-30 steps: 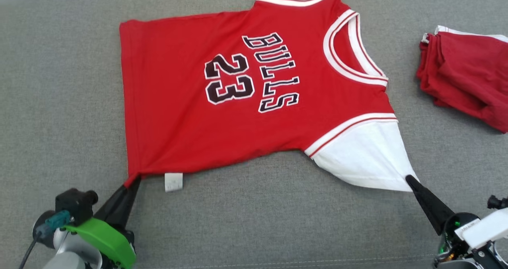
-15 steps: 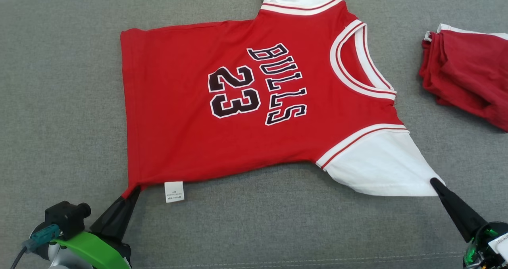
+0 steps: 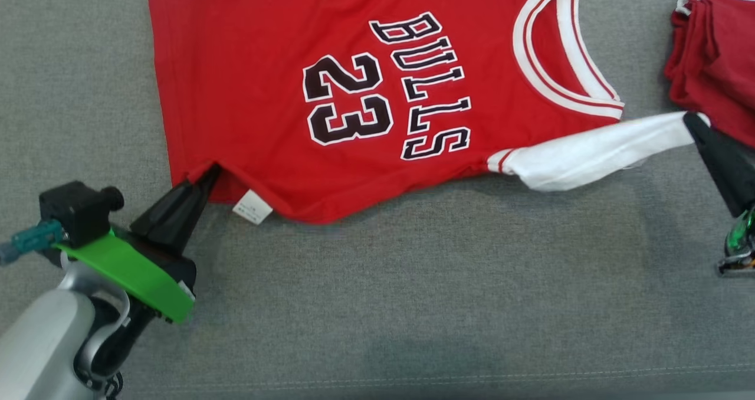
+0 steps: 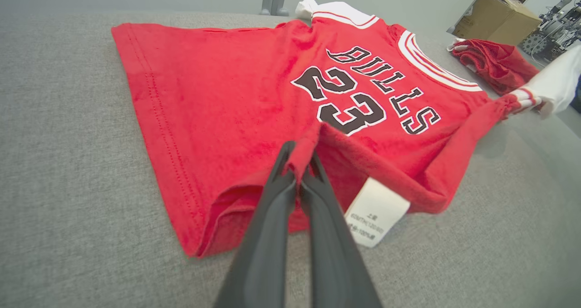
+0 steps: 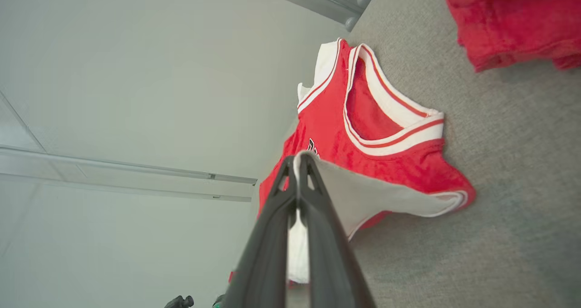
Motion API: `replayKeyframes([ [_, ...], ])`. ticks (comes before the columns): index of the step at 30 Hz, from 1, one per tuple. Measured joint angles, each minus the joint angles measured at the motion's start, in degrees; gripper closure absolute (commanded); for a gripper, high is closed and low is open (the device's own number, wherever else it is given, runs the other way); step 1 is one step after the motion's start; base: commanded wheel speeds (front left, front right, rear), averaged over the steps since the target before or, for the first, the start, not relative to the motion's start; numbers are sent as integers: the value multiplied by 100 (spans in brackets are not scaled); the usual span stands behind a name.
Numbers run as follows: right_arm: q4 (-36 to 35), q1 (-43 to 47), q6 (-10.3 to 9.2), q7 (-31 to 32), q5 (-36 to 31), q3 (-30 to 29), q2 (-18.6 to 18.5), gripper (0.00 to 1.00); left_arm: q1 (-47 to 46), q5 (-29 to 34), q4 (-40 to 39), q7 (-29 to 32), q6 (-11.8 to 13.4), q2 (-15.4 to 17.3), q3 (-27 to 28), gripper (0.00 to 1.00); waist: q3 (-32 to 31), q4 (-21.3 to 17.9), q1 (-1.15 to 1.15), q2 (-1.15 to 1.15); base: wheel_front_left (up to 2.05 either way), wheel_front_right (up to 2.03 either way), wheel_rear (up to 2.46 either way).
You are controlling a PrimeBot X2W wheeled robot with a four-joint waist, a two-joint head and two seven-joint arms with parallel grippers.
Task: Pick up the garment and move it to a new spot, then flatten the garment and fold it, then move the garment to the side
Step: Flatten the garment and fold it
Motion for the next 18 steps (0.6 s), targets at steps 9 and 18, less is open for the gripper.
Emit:
replayKeyframes([
  [9, 354, -1011, -237, 143, -221, 71, -170, 100, -645, -299, 300, 406, 0, 22, 135, 100, 487, 188, 0, 0, 0, 0, 0],
  [18, 791, -1701, -328, 350, -432, 464, -211, 100, -1121, -410, 676, 476, 0, -145, 231, 100, 779, 405, 0, 0, 0, 0, 0],
])
